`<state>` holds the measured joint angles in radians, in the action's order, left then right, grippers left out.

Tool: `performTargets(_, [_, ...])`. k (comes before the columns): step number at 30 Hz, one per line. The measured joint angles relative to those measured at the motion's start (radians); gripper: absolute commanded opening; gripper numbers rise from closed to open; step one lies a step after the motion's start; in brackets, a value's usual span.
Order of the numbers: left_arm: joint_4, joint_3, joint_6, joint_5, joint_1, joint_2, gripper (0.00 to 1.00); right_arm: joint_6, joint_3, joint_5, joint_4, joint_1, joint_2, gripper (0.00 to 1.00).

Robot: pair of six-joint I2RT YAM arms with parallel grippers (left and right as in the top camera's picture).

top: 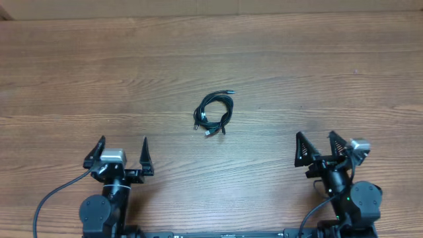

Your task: Untangle cables

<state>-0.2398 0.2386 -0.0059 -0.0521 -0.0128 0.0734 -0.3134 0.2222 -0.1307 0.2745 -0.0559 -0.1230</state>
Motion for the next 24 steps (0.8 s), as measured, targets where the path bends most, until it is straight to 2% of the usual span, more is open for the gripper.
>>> performTargets(4, [-0.005,0.106,0.007,-0.028,0.000,0.165,1.00,0.006,0.121,-0.002,0.071,0.000,-0.076,1.00])
performTargets(8, [-0.076,0.307,0.009,-0.079,0.000,0.406,1.00,0.056,0.283,-0.038,0.174,0.000,-0.206,1.00])
performTargets(15, [-0.481,0.885,0.010,-0.259,0.000,0.902,1.00,0.077,0.596,-0.087,0.363,0.000,-0.508,1.00])
performTargets(19, [-0.636,1.096,0.010,-0.307,0.000,1.067,1.00,0.079,0.734,-0.130,0.459,0.000,-0.669,1.00])
performTargets(22, [-0.613,1.161,0.010,-0.323,0.000,1.163,1.00,0.079,0.846,-0.186,0.481,0.000,-0.821,1.00])
performTargets(24, [-0.621,1.162,0.009,-0.339,0.000,1.194,1.00,0.078,0.856,-0.211,0.481,0.000,-0.876,1.00])
